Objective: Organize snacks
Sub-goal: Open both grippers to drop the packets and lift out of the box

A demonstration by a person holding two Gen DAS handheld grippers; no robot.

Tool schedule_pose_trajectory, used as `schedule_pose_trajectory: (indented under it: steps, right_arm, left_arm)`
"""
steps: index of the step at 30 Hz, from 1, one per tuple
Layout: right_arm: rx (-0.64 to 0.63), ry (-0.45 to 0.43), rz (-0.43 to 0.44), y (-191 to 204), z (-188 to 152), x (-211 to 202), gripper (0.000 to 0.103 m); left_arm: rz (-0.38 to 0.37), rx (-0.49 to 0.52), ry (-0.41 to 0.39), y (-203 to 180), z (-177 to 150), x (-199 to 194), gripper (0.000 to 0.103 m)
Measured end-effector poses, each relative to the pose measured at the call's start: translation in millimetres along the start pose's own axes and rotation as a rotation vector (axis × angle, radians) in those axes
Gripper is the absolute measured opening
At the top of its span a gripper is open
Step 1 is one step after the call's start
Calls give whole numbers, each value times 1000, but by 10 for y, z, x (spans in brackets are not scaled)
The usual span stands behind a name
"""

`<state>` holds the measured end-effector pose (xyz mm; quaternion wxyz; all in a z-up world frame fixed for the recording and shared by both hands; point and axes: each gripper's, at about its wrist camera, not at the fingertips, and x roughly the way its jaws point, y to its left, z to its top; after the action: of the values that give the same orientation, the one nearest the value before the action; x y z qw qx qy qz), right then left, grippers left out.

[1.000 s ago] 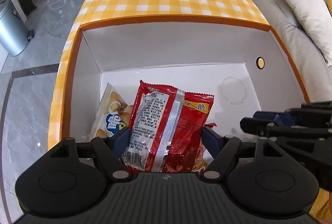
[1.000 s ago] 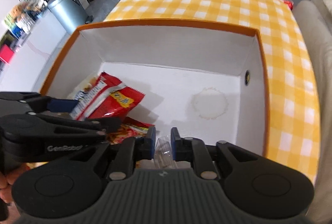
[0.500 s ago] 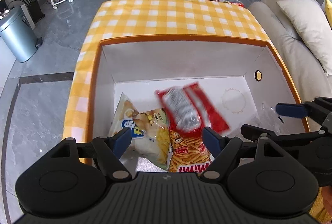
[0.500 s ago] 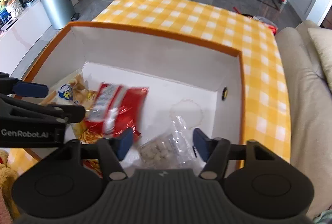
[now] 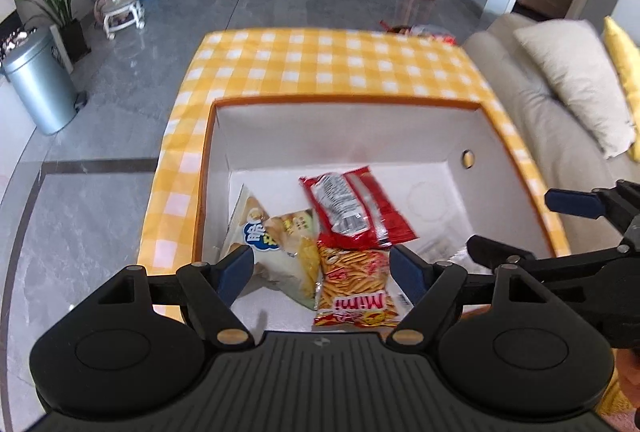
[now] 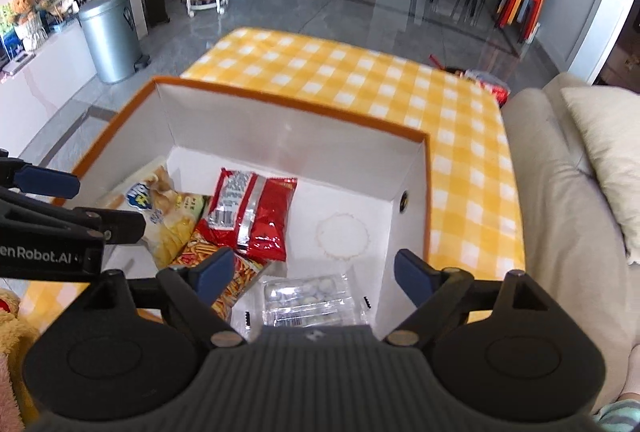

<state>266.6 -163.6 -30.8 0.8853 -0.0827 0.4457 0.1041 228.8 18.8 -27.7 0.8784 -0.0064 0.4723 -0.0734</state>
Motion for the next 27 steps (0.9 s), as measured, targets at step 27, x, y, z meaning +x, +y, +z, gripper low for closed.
schedule_pose_trajectory:
  steps: [27]
  right_arm:
    - [135, -377, 26, 160, -1482, -1619, 92]
  left_arm:
    - [31, 117, -409, -472, -1149, -1217, 86]
